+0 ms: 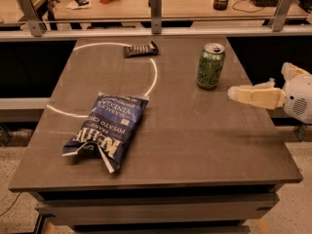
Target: Move green can near rxbar chocolate
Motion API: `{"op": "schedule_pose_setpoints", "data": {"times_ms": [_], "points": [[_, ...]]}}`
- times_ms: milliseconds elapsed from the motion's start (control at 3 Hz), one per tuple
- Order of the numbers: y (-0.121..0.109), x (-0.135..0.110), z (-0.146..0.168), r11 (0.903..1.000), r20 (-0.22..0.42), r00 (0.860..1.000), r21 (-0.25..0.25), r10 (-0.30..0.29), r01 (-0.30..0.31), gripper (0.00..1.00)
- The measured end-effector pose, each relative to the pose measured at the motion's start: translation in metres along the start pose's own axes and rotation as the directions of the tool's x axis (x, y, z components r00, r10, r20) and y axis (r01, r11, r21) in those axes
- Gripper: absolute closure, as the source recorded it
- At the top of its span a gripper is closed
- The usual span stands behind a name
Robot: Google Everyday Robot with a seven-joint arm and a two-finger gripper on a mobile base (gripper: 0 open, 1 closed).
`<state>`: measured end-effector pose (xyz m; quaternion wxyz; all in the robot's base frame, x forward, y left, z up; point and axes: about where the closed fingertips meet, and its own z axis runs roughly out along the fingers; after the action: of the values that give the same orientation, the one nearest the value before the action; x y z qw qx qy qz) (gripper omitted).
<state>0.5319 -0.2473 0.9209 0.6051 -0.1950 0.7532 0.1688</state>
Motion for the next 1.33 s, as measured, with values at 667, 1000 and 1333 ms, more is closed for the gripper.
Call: {"op": "schedule_pose_setpoints", "data": {"times_ms": [667,1000,1333], "points": [[0.009,0.0,0.023,0.9994,0.051,0.998,-0.022,0.027,-0.026,0.0],[0.006,0.006,0.049,0.9993,0.083,0.996,-0.034,0.015,-0.012,0.0],[0.006,0.015,0.072,0.9985,0.086,0.996,-0.055,0.001,0.004,0.0]]}}
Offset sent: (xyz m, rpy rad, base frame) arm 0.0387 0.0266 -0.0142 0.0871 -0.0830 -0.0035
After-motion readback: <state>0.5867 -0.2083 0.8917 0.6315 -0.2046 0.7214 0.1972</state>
